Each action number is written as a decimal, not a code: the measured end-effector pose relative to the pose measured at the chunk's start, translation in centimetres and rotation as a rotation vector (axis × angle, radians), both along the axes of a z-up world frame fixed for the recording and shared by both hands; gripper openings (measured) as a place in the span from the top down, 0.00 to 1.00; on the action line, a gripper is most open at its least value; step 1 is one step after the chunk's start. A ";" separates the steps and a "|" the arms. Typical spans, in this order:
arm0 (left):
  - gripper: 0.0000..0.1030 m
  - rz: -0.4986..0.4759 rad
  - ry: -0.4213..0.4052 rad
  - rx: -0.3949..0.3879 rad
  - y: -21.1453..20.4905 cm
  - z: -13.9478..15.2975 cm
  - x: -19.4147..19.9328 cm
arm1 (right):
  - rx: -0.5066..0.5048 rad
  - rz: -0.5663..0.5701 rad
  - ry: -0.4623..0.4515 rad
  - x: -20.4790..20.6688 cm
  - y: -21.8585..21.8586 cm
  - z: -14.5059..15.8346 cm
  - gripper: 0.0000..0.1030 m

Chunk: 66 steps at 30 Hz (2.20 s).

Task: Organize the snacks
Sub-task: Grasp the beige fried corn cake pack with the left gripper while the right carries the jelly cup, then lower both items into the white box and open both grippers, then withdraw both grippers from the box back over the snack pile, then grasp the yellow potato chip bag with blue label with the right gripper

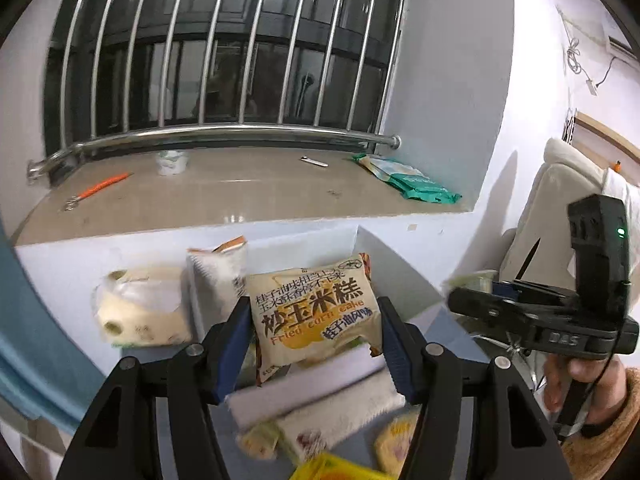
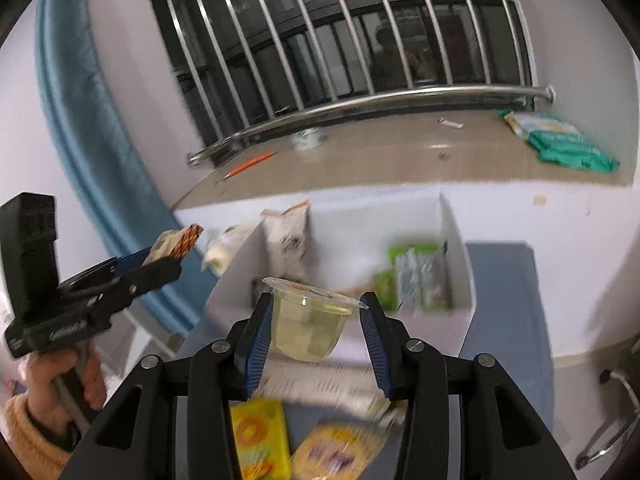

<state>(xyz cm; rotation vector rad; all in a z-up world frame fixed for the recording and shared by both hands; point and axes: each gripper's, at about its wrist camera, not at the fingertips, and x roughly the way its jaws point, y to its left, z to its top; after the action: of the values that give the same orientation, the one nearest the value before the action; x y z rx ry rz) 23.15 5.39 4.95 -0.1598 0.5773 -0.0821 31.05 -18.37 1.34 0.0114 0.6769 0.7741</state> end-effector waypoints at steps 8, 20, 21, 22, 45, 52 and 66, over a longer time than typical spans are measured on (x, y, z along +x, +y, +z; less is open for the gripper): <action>0.37 0.025 0.066 0.031 -0.2 -2.2 6.6 | -0.015 -0.082 0.054 8.1 1.2 -1.3 0.52; 0.00 0.081 0.132 0.024 0.2 -4.0 7.4 | -0.040 -0.109 -0.012 9.2 0.5 -1.0 0.00; 0.00 0.083 0.128 0.024 0.2 -3.8 7.1 | -0.054 -0.110 -0.029 8.8 0.3 -0.8 0.00; 0.00 0.080 0.124 0.022 0.2 -3.6 6.9 | -0.060 -0.109 -0.035 8.6 0.4 -0.7 0.00; 0.00 0.059 -0.068 0.038 -2.6 -0.5 -18.5 | 0.031 0.025 -0.083 -12.2 -8.9 -2.6 0.00; 0.00 0.045 -0.032 0.027 -3.5 -2.3 -21.8 | -0.032 0.088 -0.067 -16.7 -8.4 -5.3 0.00; 0.00 0.016 0.000 0.029 -4.6 -3.6 -23.3 | -0.162 0.195 0.163 -15.4 -2.6 -14.2 0.00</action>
<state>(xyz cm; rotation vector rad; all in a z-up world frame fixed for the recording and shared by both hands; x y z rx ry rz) -0.14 0.77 1.30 -0.1363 0.5772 -0.0578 15.64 -20.99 -12.88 -0.1419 0.9040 0.9102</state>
